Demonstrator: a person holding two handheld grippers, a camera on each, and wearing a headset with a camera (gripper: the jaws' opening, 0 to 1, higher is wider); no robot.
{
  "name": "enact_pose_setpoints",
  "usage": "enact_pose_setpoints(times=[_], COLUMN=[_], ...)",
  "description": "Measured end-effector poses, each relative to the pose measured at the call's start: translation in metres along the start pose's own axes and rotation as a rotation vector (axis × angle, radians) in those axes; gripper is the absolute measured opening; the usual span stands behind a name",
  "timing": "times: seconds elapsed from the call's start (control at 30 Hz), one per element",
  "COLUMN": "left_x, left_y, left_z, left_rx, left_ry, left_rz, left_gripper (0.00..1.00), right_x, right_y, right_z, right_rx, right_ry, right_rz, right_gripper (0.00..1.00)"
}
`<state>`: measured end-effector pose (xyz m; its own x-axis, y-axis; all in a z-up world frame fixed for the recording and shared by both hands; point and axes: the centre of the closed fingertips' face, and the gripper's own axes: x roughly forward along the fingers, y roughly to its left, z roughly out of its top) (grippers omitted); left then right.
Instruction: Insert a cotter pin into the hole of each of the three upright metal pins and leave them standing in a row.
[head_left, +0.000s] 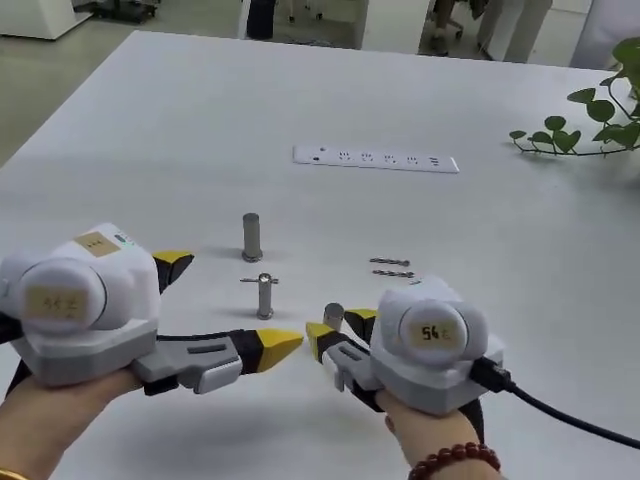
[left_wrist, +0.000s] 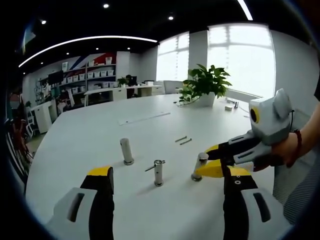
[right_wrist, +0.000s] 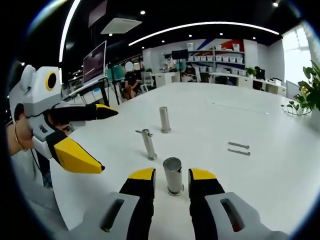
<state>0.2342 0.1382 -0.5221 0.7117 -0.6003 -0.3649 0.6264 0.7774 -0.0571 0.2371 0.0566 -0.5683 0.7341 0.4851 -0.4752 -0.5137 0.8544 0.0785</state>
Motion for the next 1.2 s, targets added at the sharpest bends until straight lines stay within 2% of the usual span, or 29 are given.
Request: enact_pose_setpoints(times=[0.07,0.23,0.33,0.53,0.93,1.03,1.2], left_x=[0.0,0.0,0.0,0.0,-0.001,-0.001,0.0], left_y=[0.0,-0.001,0.0,-0.001,-0.002,-0.002,-0.002], left_z=[-0.001,0.0,-0.001,0.001,0.001,0.0,0.0], left_rx=[-0.001,-0.005,-0.009,-0.017,-0.012,-0.015,-0.011], left_ry=[0.002,-0.001,0.0,-0.007,-0.007,-0.007,-0.007], left_rz=[0.001,0.001,0.001,0.0,-0.003,-0.001,-0.002], left_gripper=[0.9,0.91,0.92,0.92,0.93,0.93,0.93], right_x=[-0.002,-0.009,-0.013,-0.019,-0.023,-0.021,-0.015], right_y=[0.0,0.002,0.004,-0.002,-0.027,-0.04,-0.058], right_z=[0.0,0.002,0.003,0.006,0.008,0.009,0.01], right_rx=[0.014,-0.011,-0.023,-0.066,-0.143,-0.191,-0.208], right_ry=[0.008,0.013,0.035,0.066,0.108,0.133,0.16], right_rz=[0.014,0.059,0.099,0.138,0.162,0.159,0.155], right_gripper=[0.24,0.25,0.25,0.25,0.24,0.24,0.23])
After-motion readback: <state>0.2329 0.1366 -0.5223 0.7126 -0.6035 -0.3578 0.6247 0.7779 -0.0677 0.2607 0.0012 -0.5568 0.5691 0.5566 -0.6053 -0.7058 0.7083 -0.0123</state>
